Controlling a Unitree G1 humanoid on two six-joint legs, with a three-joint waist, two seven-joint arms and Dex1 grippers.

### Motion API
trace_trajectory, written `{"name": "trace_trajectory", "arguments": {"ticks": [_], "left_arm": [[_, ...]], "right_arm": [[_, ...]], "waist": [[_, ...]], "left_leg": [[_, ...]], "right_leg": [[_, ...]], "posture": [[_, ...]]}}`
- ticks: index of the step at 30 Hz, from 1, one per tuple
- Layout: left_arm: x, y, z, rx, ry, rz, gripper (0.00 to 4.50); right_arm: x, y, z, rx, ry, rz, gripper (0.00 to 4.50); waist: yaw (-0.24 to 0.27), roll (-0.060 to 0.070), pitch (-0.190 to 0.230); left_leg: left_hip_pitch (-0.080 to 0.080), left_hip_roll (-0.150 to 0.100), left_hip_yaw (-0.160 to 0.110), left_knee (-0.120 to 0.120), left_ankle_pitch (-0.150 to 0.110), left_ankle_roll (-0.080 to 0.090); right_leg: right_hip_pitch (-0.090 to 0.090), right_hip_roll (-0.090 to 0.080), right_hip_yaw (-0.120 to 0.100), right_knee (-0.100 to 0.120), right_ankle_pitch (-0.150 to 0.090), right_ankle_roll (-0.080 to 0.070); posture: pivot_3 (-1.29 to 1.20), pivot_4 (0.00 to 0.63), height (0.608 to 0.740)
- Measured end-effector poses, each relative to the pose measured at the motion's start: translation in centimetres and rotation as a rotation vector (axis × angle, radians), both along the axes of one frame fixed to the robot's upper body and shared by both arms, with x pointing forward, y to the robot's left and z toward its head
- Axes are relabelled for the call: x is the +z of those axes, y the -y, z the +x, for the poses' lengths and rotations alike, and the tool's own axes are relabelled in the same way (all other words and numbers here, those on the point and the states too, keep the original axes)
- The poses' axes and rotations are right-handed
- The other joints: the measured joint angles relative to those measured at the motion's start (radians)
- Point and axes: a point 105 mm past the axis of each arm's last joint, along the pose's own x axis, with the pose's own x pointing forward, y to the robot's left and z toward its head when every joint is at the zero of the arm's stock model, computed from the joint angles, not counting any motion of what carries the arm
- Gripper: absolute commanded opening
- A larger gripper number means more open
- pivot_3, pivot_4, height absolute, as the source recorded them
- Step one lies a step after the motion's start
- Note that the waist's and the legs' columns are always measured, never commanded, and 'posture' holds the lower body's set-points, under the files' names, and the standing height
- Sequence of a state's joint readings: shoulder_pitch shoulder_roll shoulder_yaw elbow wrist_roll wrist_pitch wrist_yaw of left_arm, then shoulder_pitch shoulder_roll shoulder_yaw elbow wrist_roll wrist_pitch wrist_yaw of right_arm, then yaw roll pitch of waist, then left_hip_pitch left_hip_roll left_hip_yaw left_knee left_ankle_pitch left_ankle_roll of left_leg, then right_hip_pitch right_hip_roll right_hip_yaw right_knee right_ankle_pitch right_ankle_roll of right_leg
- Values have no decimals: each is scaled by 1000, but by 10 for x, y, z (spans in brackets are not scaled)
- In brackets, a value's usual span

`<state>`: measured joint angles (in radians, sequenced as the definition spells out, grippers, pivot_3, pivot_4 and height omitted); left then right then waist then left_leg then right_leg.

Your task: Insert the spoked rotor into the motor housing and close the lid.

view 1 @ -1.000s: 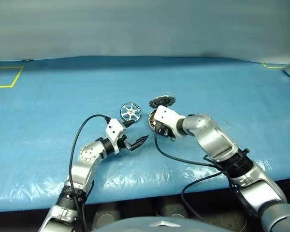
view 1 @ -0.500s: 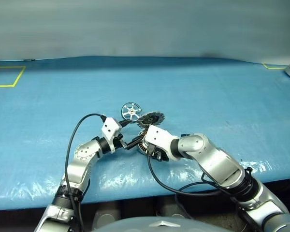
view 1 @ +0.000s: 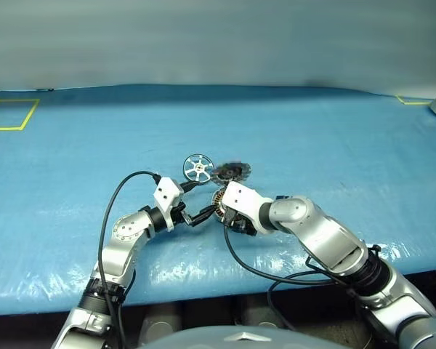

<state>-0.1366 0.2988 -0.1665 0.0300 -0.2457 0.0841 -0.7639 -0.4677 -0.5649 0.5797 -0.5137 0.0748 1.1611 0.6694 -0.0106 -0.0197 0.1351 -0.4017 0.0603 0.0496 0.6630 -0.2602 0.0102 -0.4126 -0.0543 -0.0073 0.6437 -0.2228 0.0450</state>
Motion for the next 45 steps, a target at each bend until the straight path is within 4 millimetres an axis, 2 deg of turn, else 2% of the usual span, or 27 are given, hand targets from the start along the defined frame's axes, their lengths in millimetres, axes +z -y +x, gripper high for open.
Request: {"name": "trace_trajectory", "arguments": {"ticks": [5, 10, 12, 14, 16, 20, 24, 28, 31, 38, 45], "left_arm": [[0, 0, 0, -1, 1, 0, 4500], [1, 2, 0, -4, 1, -2, 4500], [1, 1, 0, -4, 0, -1, 4500], [1, 2, 0, -8, 0, -3, 4500], [0, 1, -2, -7, -6, 2, 4500], [1, 3, -5, -21, -3, 1, 4500], [1, 7, -10, -45, -7, -4, 4500], [2, 14, -20, -102, -11, -16, 4500], [3, 16, -25, -159, -9, -4, 4500], [5, 27, -29, -229, 12, 20, 4500], [-1, 33, -37, -308, 29, 86, 4500]], "right_arm": [[6, -1, -10, 67, -61, 42, 3434], [30, -9, -25, 153, -72, 208, 3434], [38, -6, -26, 125, -82, 312, 3434], [41, 9, -24, 69, -70, 374, 3434], [33, 38, -25, -35, -61, 370, 3434], [28, 73, -22, -228, 57, 394, 3434], [23, 87, -30, -367, 137, 449, 3434], [6, 90, -38, -454, 148, 451, 3434], [-15, 88, -37, -497, 163, 420, 3434], [-46, 92, -19, -640, 200, 420, 3434], [-49, 79, -7, -617, 208, 453, 3434]], "waist": [[0, 0, 0], [0, 0, 0], [1, -1, 0], [7, -1, 0], [14, -1, 0], [12, -1, 0], [9, -1, 0], [6, 0, 0], [1, 0, 0], [2, 0, 1], [0, 0, 0]], "left_leg": [[-1, 0, 0, 0, 0, 0], [-1, 0, -1, 0, 0, 0], [-1, 0, -1, 0, 0, 0], [-1, 0, -1, 0, 0, 0], [-2, -1, 0, 1, 0, 1], [-2, 0, 0, 0, 0, 1], [-1, 1, -1, 0, 0, 0], [0, 0, 0, 1, 0, 0], [1, 1, 1, 2, 0, 0], [1, 0, 1, 1, 0, 0], [1, 0, 1, 0, 0, 0]], "right_leg": [[0, 0, 0, 0, 0, 0], [0, 0, -1, 0, 0, 0], [0, 0, -1, 0, 0, 0], [1, 0, -1, -1, 0, 0], [0, -1, 0, -2, 0, 1], [-1, 0, 0, -1, 0, 1], [0, 1, -1, 0, -2, 2], [0, 1, 1, 0, -2, 3], [1, 1, 2, 0, -3, 4], [0, 1, 3, 0, -2, 3], [0, 1, 3, 0, -1, 0]], "posture": [[0, 150, 740], [0, 150, 740], [0, 150, 740], [0, 150, 740], [0, 150, 740], [0, 150, 740], [0, 150, 740], [0, 150, 740], [0, 150, 740], [0, 150, 740], [0, 150, 740]]}}
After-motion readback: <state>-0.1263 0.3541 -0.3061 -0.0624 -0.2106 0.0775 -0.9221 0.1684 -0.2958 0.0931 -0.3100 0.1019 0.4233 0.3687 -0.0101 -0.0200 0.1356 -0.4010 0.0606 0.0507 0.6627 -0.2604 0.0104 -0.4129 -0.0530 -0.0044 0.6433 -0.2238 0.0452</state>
